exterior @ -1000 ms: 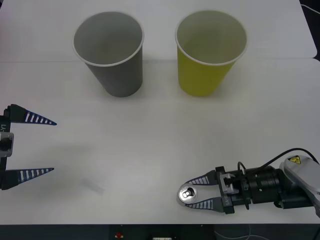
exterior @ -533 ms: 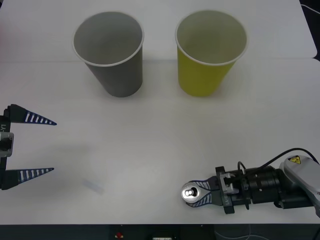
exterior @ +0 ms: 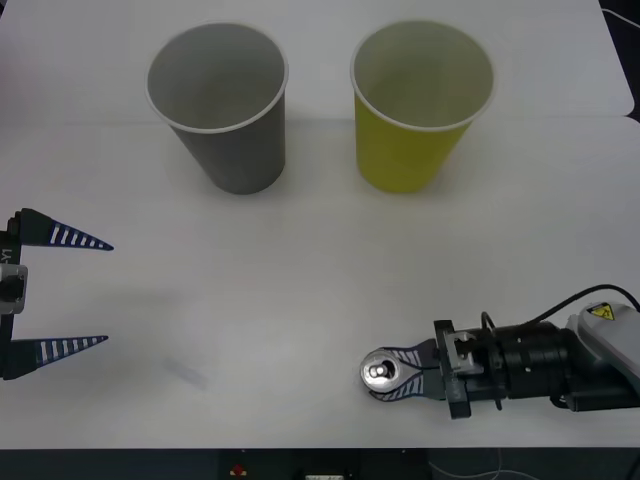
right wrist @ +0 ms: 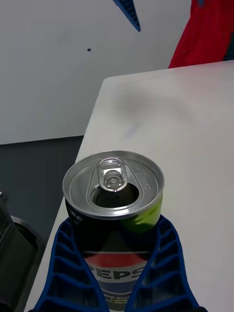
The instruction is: Put the can into the green bin and the plastic bottle into the gray bin
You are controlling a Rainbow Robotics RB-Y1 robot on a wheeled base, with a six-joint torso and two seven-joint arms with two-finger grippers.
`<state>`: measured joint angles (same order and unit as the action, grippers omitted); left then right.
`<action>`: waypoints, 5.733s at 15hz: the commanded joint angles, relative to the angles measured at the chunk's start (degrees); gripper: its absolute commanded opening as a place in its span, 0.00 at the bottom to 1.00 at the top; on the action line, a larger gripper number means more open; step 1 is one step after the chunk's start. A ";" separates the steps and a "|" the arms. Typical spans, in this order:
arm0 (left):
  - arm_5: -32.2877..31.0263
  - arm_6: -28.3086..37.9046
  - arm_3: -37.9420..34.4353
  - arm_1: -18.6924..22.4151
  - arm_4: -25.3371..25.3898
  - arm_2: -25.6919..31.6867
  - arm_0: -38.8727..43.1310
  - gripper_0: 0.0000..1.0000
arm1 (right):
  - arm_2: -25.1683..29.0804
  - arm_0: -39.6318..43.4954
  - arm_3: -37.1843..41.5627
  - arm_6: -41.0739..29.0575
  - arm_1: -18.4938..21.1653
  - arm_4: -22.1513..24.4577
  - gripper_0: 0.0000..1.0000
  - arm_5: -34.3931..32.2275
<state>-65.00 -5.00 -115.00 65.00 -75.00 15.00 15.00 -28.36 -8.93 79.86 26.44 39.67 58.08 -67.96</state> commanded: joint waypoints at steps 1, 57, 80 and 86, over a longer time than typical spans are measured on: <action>0.00 0.00 0.00 0.00 0.00 0.00 0.00 1.00 | -3.37 1.54 7.07 -2.71 4.80 -5.97 0.00 8.63; 0.00 0.00 0.00 0.00 0.00 0.00 0.00 1.00 | 5.86 -62.35 -7.26 -98.69 1.90 55.73 0.79 -6.22; 0.00 0.00 0.00 0.00 0.00 0.00 0.00 1.00 | 34.42 -17.09 34.58 -88.49 23.25 33.85 1.00 -4.73; 0.00 0.00 0.00 0.00 0.00 0.00 0.00 1.00 | 42.60 -2.85 42.22 -83.22 23.08 33.23 1.00 -4.73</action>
<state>-65.00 -5.00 -115.00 65.00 -75.00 15.00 15.00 13.51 -13.21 121.62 -58.65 62.82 91.65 -72.68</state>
